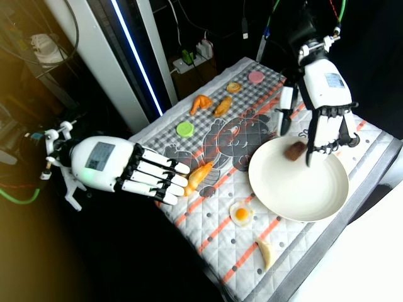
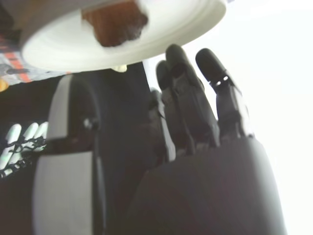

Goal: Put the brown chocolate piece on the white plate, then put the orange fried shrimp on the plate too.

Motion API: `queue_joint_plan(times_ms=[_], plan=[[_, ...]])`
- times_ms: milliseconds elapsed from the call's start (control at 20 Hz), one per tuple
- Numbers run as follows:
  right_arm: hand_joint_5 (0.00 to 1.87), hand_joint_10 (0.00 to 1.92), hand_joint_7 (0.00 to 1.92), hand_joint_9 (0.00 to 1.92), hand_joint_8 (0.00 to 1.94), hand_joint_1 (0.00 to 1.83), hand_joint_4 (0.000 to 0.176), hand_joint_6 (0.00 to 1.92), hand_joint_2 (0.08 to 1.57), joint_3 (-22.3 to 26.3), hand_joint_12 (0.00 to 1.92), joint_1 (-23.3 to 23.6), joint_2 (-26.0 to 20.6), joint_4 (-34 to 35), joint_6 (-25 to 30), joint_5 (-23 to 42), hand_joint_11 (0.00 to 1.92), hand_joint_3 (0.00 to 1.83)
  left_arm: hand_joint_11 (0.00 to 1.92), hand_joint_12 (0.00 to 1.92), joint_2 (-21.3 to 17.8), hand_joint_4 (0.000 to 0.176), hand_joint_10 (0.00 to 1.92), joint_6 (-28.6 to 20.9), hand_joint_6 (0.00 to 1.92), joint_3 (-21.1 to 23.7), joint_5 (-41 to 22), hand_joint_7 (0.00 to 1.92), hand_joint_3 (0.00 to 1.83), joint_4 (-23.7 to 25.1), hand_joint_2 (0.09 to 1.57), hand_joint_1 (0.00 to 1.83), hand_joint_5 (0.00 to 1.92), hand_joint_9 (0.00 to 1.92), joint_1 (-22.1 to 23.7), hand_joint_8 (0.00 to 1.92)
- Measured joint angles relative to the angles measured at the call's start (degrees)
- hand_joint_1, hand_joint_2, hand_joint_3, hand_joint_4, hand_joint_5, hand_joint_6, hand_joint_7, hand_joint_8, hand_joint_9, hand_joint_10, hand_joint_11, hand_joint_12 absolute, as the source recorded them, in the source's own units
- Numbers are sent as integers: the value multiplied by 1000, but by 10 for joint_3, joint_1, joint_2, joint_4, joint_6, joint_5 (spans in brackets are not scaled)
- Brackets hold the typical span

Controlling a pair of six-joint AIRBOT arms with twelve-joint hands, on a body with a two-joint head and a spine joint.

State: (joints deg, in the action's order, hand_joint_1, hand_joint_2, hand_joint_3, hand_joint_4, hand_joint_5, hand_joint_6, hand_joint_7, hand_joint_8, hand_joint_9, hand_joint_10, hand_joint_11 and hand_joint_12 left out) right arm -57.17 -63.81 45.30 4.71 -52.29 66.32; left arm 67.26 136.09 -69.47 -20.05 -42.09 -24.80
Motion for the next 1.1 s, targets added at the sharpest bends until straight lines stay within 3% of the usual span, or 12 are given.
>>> queue_joint_plan(times_ms=[50,100,150,250,300,350,550,800,850,900,950,1100], plan=[[433,1,352,337,0,535,78,0,1196,0,625,1,1,-1,0,2,97,1,0,869,-19,176,4,-20,0,22,-20,168,0,23,859,879,0,306,-5,3],[452,2,364,341,3,611,36,5,1172,-4,599,9,4,-8,0,0,98,0,0,936,-40,176,0,-55,0,46,-49,179,0,52,860,889,0,295,-16,3],[452,2,364,341,3,611,36,5,1172,-10,599,17,11,-7,0,-2,98,0,0,936,-56,176,0,-89,0,64,-70,179,0,77,860,889,0,295,-30,3],[452,1,389,353,4,678,72,0,1147,-29,538,48,32,-7,0,-27,127,0,0,913,-97,176,0,-155,0,121,-105,153,1,132,861,804,0,217,-76,0],[452,1,389,353,4,678,72,0,1147,-33,538,57,37,-10,0,-38,127,0,0,913,-108,176,0,-165,0,137,-114,153,1,144,861,804,0,217,-87,0],[492,8,447,406,6,768,108,4,1099,-42,560,72,45,-21,0,-59,171,0,0,652,-127,176,2,-182,0,165,-138,81,0,166,861,868,0,101,-106,1],[539,3,512,460,1,718,101,0,1073,-76,806,117,87,-35,0,-133,105,0,0,907,-177,176,11,-335,0,209,-237,113,4,233,847,956,0,275,-169,3],[565,6,571,544,1,620,83,0,1081,-99,797,127,111,-34,0,-180,211,1,0,653,-186,176,0,-417,0,210,-276,143,7,258,899,868,0,185,-183,2],[725,79,793,824,30,748,14,7,1059,-101,1046,130,114,-30,-2,-187,422,0,0,627,-186,173,0,-417,3,210,-278,126,4,258,905,881,7,155,-187,0],[796,136,897,937,42,853,0,9,1050,-101,1211,132,115,-30,-5,-188,503,0,0,653,-186,166,0,-418,4,210,-278,134,1,256,902,886,24,156,-188,2],[963,435,1036,1075,849,1183,0,558,1087,-101,1401,133,116,-30,-7,-185,747,0,0,690,-186,158,2,-420,2,211,-278,141,1,253,903,890,29,162,-190,2],[1100,925,1092,1090,978,1265,0,623,1068,-101,1436,143,120,-28,-17,-166,949,2,0,639,-186,150,7,-427,1,211,-284,131,0,249,908,891,37,148,-195,3]])
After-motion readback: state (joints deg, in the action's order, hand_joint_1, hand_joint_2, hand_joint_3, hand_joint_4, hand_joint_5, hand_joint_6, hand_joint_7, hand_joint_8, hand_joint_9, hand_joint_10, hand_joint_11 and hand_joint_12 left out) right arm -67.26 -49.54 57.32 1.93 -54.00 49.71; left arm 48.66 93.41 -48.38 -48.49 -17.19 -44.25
